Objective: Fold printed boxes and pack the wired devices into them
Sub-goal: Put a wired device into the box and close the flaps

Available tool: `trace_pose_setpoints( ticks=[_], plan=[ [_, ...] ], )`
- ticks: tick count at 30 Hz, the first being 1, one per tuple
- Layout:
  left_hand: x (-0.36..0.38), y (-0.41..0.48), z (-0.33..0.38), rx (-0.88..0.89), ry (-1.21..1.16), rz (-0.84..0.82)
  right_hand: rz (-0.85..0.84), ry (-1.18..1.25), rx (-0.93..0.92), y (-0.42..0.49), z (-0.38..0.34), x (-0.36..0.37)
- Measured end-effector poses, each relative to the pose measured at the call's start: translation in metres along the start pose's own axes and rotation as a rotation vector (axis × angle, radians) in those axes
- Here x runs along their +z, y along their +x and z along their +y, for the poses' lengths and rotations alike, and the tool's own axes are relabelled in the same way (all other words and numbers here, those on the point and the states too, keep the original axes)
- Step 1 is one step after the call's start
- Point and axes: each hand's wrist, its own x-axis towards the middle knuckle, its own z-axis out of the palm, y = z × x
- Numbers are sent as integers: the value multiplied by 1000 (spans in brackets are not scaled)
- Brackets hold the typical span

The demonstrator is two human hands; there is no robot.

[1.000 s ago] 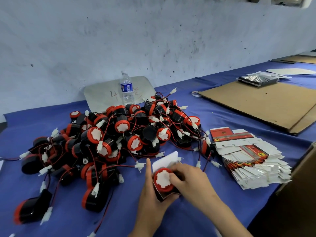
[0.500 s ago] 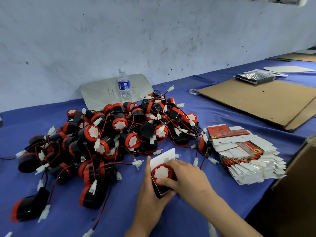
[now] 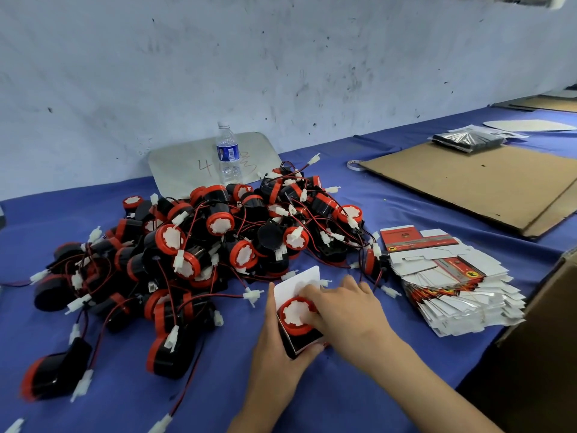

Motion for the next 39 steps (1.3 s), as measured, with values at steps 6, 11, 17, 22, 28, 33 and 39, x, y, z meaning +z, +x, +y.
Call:
trace_pose_setpoints(
  ticks=[6,11,17,22,28,33,39],
  plan=[
    [-2,2,-4,7,27,1,-137,248,-80,9,-3,9],
    [-4,1,-2,-7,32,-13,-172,209,-105,13,1,18],
    [-2,-2,0,10,74,18,-48,297,-182,11,8,19],
    [-2,-2,1,5,107,57,478,743,-77,-22,58,5],
    [-2,-2,-1,18,124,49,265,702,-76,-52,56,40],
    [-1,-3,1,-8,108,54,592,723,-80,-48,31,46],
    [-1,-3,3,13,119,65,786,838,65,-28,24,49]
  ],
)
